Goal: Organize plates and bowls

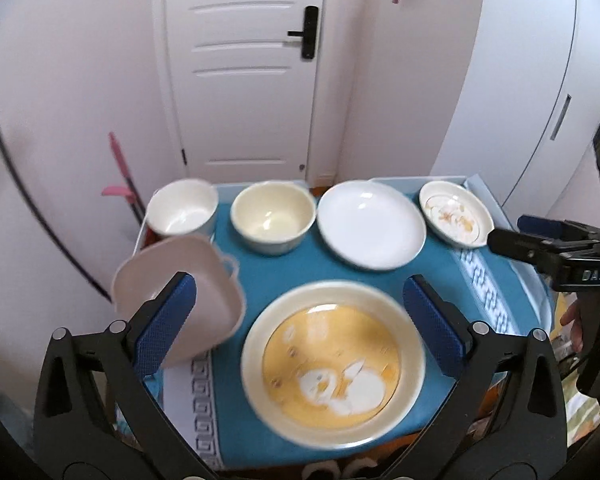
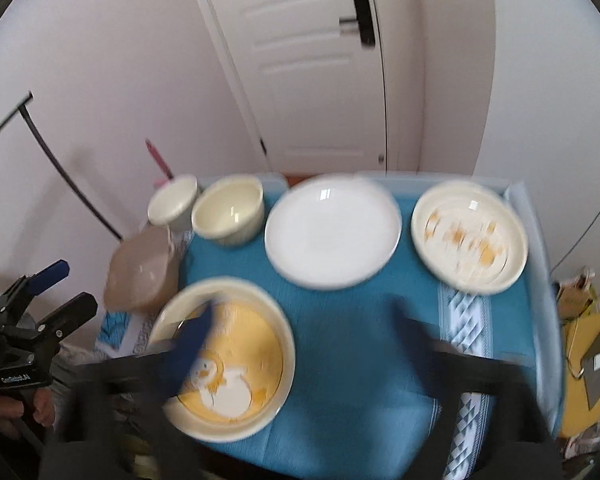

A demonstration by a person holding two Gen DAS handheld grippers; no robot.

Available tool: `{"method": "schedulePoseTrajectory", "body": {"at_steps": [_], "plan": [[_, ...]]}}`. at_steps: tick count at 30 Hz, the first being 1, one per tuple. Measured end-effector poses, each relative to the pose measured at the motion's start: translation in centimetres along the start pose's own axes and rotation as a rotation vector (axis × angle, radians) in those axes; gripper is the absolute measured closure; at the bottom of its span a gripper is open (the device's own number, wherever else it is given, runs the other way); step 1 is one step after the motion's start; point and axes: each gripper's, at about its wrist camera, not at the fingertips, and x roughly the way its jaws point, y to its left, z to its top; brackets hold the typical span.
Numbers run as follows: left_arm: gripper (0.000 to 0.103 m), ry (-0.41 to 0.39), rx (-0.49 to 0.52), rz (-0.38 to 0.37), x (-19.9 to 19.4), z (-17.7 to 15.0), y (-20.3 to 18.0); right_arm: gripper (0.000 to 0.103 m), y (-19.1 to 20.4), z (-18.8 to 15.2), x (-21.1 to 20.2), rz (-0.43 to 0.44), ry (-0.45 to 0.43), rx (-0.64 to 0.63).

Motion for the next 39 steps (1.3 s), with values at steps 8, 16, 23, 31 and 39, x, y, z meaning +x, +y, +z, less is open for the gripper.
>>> {"method": "schedulePoseTrajectory", "body": {"at_steps": [8, 16, 23, 31, 39], "plan": [[0.000, 0.052, -0.129, -0.064, 3.4, 3.2, -2.1, 0.000, -3.4, 5.7, -0.8, -0.060, -0.027, -0.104], [0.000, 0.155, -0.339, -0.013, 9.3, 3.2, -3.9, 0.000, -8.0, 10.8, 4.3, 0.015, 0.093, -0.238], [0.007, 0.229, -0.507, 0.027, 14.9, 2.1, -4.4, 0.008, -11.1, 13.3, 12.0, 0.164, 0.248, -0.316], [0.032, 0.320, -0.555, 0.085, 21.0, 0.0, -4.1, 0.045, -12.2, 11.7, 20.7, 0.288, 0.424, -0.376], [0.041, 0.339, -0.546, 0.121, 23.5, -0.7, -3.9, 0.063, -12.8, 10.4, 23.7, 0.331, 0.466, -0.413]]}}
